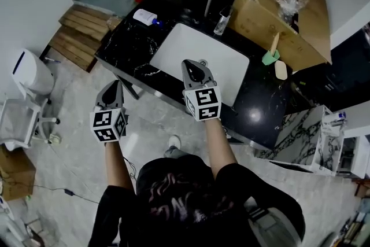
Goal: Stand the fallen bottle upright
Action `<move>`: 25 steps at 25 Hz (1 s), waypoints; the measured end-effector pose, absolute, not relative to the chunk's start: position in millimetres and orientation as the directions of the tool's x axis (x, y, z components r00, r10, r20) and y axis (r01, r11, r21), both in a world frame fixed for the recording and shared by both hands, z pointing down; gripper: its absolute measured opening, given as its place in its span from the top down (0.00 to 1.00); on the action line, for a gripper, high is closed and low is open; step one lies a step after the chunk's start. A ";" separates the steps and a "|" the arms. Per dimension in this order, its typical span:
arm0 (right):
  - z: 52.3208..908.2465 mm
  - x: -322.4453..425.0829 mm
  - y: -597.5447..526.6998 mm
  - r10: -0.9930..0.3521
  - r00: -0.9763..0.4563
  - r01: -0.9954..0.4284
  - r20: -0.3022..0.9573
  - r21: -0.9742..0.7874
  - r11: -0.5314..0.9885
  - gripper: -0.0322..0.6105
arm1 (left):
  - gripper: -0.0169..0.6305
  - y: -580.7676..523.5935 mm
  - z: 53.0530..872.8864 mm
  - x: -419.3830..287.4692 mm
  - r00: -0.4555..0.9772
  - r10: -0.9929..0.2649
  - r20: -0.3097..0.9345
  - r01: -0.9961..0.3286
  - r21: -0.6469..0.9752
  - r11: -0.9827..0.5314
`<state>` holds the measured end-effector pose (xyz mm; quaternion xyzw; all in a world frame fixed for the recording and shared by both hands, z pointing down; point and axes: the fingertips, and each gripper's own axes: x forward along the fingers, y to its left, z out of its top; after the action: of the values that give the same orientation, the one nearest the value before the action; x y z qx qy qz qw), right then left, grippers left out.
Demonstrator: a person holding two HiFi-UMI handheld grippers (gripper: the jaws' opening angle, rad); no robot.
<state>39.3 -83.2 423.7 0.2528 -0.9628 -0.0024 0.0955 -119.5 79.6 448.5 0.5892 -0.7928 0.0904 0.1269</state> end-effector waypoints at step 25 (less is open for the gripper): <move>451.6 -65.4 -212.2 -0.541 -0.817 -0.550 0.202 0.014 0.835 0.93 | 0.95 -83.6 451.1 -227.1 -0.141 -0.942 0.304 -0.990 -0.040 0.135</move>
<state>-65.4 -212.2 451.6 0.2861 -0.9528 0.0224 0.0993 -227.1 -83.6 451.1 0.6473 -0.7462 0.1161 0.1030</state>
